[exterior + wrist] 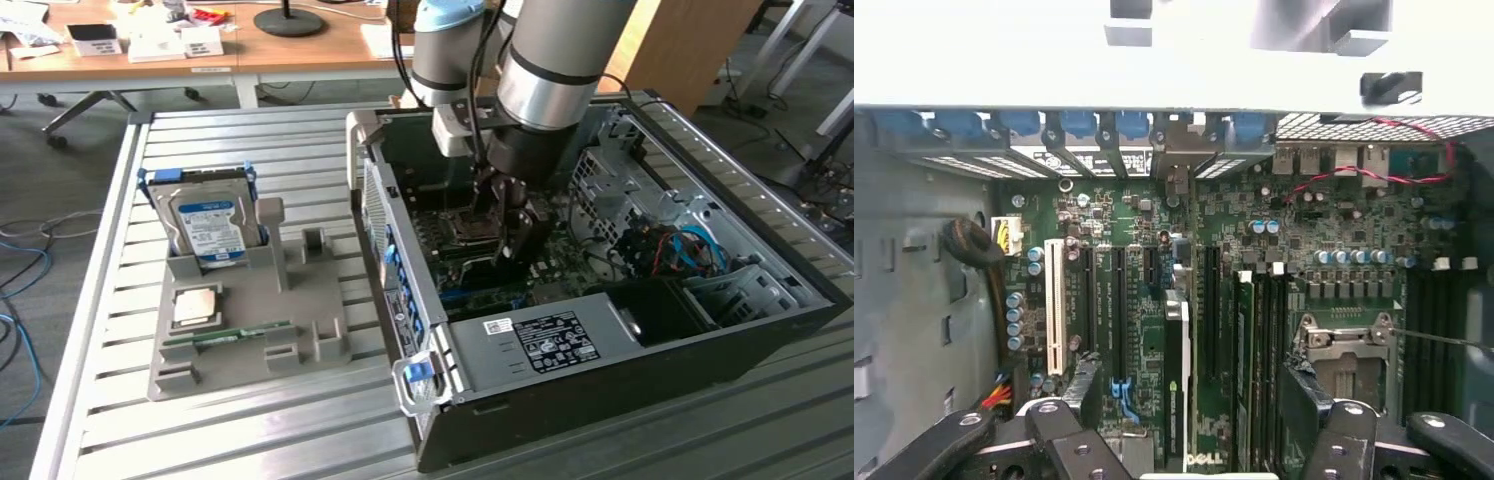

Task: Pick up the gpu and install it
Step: 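Insert the gpu into the slot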

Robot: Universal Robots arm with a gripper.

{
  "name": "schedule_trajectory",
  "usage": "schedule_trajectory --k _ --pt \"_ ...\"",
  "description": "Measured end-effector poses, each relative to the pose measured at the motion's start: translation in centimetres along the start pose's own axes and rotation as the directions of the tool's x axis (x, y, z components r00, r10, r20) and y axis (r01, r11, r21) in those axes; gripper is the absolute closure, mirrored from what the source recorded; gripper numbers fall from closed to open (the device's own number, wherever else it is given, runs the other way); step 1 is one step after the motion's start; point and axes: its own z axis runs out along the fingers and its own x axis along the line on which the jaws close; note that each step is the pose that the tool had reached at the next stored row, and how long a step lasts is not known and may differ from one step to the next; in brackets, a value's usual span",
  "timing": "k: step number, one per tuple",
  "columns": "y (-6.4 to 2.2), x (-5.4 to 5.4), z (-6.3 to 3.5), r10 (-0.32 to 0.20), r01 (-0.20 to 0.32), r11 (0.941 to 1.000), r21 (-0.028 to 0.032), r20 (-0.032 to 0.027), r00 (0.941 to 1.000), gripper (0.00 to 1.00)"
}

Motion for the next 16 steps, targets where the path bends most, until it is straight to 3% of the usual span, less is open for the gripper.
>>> schedule_trajectory --k 16 --pt "0.03 -0.2 -3.27 0.0 0.0 1.0 0.0001 0.0 1.0 0.19"
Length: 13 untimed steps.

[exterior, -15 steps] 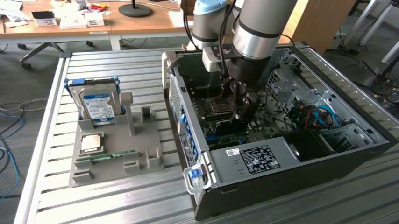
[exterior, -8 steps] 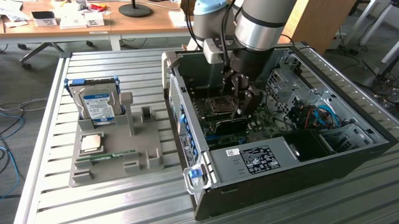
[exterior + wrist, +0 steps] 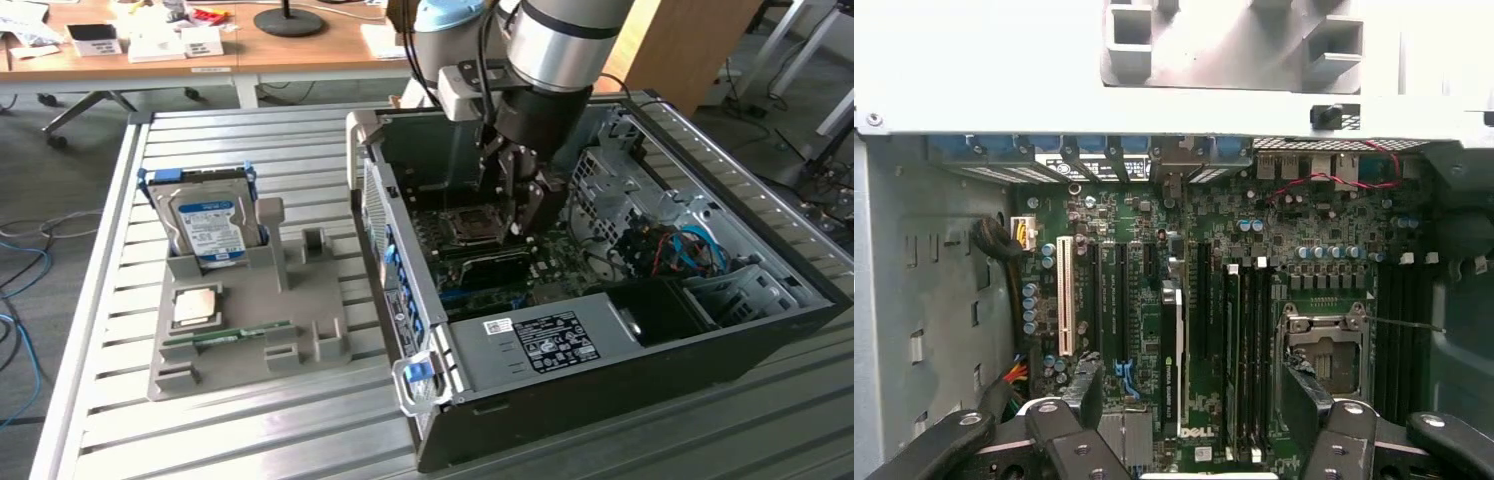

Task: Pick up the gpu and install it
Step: 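Insert the gpu into the slot, then press down on the gpu until it lock into place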

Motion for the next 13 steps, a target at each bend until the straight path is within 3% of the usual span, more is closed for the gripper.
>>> schedule_trajectory --k 13 --pt "0.0 -0.01 -0.2 0.0 0.0 1.0 0.0 0.0001 1.0 0.19"
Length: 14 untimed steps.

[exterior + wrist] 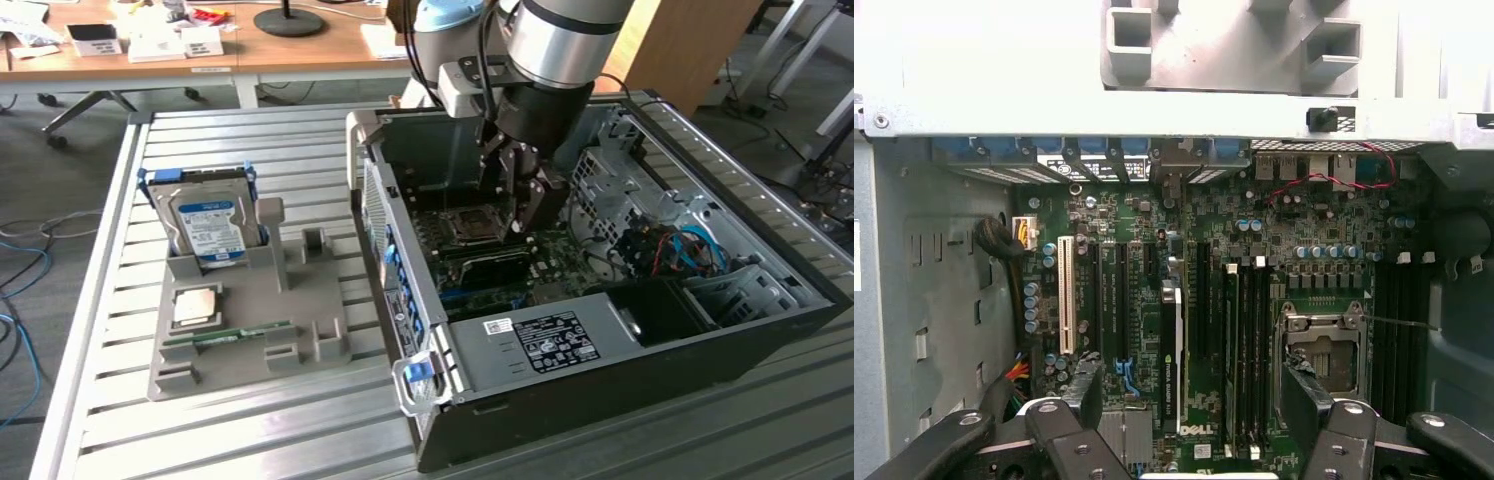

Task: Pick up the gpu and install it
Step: 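Press down on the gpu until it lock into place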

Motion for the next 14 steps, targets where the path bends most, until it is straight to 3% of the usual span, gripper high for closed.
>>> schedule_trajectory --k 5,9,12,14 --pt "0.0 0.0 0.0 0.0 0.0 1.0 0.0 0.0 1.0 0.21" --pt "0.0 0.0 0.0 0.0 0.0 1.0 0.0 0.0 1.0 0.39" --pt "0.0 0.0 0.0 0.0 0.0 1.0 0.0 0.0 1.0 0.45" --pt "0.0 0.0 0.0 0.0 0.0 1.0 0.0 0.0 1.0 0.56"
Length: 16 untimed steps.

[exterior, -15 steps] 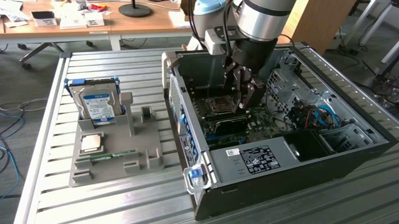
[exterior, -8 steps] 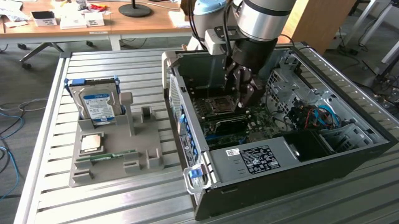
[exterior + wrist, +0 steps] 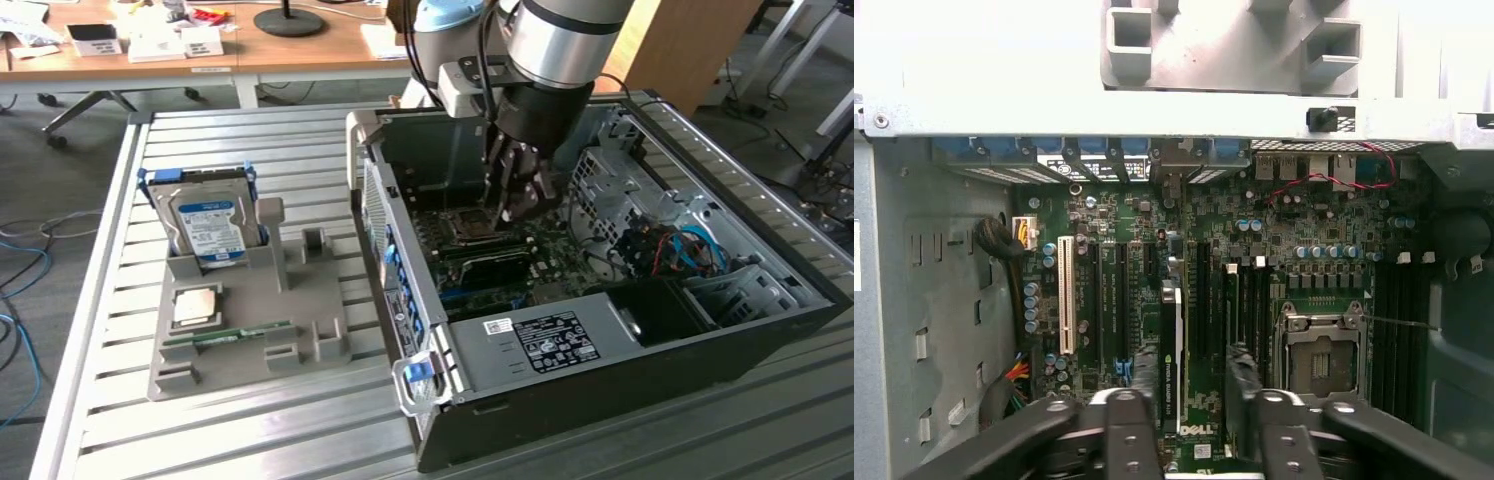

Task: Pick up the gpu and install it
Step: 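Press down on the gpu until it lock into place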

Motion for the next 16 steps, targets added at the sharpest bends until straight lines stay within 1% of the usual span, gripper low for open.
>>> schedule_trajectory --k 1,4,5,6,7,8,9,16 --pt "0.0 0.0 0.0 0.0 0.0 1.0 0.0 0.0 1.0 0.56" --pt "0.0 0.0 0.0 0.0 0.0 1.0 0.0 0.0 1.0 0.74" --pt "0.0 0.0 0.0 0.0 0.0 1.0 0.0 0.0 1.0 0.74" --pt "0.0 0.0 0.0 0.0 0.0 1.0 0.0 0.0 1.0 0.8" --pt "0.0 0.0 0.0 0.0 0.0 1.0 0.0 0.0 1.0 0.8" --pt "0.0 0.0 0.0 0.0 0.0 1.0 0.0 0.0 1.0 0.86" --pt "0.0 0.0 0.0 0.0 0.0 1.0 0.0 0.0 1.0 0.89" --pt "0.0 0.0 0.0 0.0 0.0 1.0 0.0 0.0 1.0 0.89"
